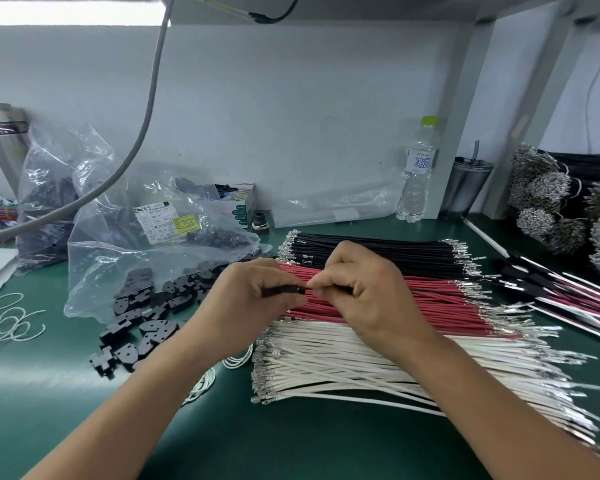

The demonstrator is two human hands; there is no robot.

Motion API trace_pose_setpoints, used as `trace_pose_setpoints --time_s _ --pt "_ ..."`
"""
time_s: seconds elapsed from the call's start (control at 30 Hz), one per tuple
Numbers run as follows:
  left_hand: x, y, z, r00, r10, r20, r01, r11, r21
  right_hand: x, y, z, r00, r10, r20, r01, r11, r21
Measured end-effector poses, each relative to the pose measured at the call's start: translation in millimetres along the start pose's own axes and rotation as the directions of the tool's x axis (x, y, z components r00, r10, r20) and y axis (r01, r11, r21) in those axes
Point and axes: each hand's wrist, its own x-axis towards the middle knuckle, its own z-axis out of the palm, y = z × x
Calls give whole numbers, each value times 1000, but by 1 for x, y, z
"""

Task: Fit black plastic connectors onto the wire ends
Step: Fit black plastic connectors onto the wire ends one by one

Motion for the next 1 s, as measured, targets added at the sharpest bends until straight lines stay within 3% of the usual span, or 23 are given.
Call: trace_pose_setpoints --time_s 0.07,0.2,0.33,0.47,0.57,0.67,0.73,0.83,1.0 --pt "1 0 3 999 2 -37 -1 1000 31 -1 0 2 1000 -21 -6 20 999 -49" --pt "3 2 -1 997 -58 -42 51 989 -136 4 4 -2 999 0 -38 -3 997 -80" --pt "2 4 -1 999 -25 -26 25 1000 -16 3 -1 9 996 -78 -46 70 987 -147" --pt "3 2 -1 999 -16 -27 16 1000 -10 3 0 11 995 -90 -52 80 984 -157" --pt "5 -5 -1 996 -87 -24 84 990 -118 6 3 5 994 -63 -88 38 964 -263" --pt "7 -12 -2 980 -174 -93 146 957 -251 5 4 1 976 -150 -159 69 903 -424" --pt "9 -16 -6 963 -221 -153 163 933 -320 3 2 8 983 -164 -77 111 881 -460" --pt "10 -18 -8 949 -265 -171 180 900 -397 5 2 28 997 -17 75 50 880 -472" --pt "11 -17 -8 944 -291 -158 198 878 -435 10 6 32 993 90 76 -50 908 -417"
